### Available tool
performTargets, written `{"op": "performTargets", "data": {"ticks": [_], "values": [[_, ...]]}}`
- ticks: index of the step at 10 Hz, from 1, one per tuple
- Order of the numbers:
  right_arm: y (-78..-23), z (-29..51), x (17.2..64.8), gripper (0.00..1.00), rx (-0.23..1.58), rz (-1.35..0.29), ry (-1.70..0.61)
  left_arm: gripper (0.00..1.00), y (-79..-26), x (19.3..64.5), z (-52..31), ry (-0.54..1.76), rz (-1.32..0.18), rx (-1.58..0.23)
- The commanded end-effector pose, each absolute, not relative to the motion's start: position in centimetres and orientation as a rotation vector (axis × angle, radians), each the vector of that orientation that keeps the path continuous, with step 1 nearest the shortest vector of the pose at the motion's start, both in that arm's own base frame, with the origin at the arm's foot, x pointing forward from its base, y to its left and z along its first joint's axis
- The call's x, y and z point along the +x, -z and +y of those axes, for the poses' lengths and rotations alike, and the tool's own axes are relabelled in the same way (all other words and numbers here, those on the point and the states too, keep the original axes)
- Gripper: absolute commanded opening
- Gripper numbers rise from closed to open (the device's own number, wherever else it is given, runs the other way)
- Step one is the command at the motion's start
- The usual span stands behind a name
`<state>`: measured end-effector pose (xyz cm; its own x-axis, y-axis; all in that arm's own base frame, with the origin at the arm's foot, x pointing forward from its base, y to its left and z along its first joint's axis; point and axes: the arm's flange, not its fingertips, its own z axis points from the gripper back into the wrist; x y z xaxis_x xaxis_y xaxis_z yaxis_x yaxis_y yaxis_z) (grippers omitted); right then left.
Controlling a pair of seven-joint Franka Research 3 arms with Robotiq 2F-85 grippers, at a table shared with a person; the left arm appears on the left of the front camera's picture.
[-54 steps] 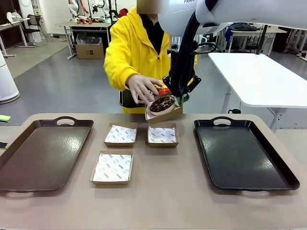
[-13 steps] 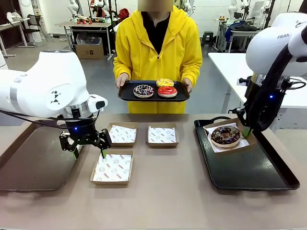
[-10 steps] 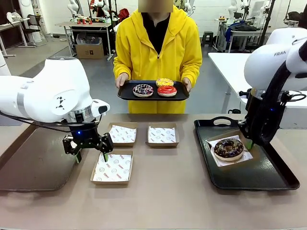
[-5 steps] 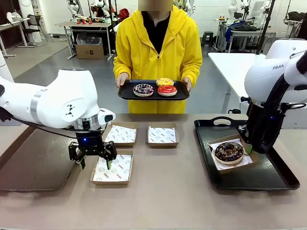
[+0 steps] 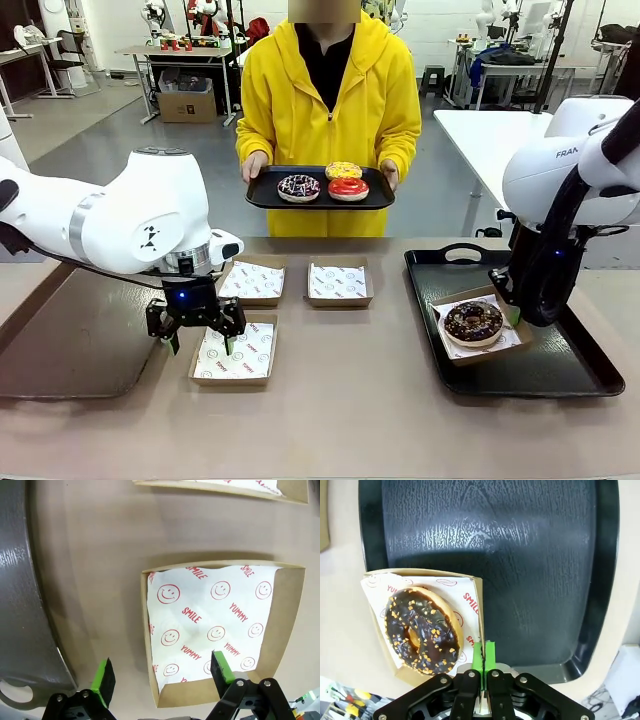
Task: Individually package the donuts and arrange them on the tray.
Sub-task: Place the picked Paper togo box on the Handle tray while simultaneously picking up another Paper togo box from the table with the other hand.
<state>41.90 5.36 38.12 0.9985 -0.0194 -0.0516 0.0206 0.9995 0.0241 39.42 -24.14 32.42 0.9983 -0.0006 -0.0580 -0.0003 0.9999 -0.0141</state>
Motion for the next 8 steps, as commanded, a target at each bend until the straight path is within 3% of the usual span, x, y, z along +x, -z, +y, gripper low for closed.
{"op": "performTargets", "data": {"ticks": [1, 7, 8], "values": [[-37.5, 5.5, 42.3, 0.01, 0.02, 0.043, 0.05, 1.0, -32.3, 39.1, -24.6, -0.033, 0.013, 0.02], [-36.2, 5.4, 42.9, 0.01, 0.027, 0.077, 0.047, 1.0, -31.9, 39.2, -24.6, -0.026, -0.011, 0.032], [-36.2, 5.3, 42.9, 0.2, 0.029, 0.083, 0.042, 0.64, -31.8, 39.3, -24.5, -0.009, -0.026, 0.016]]}}
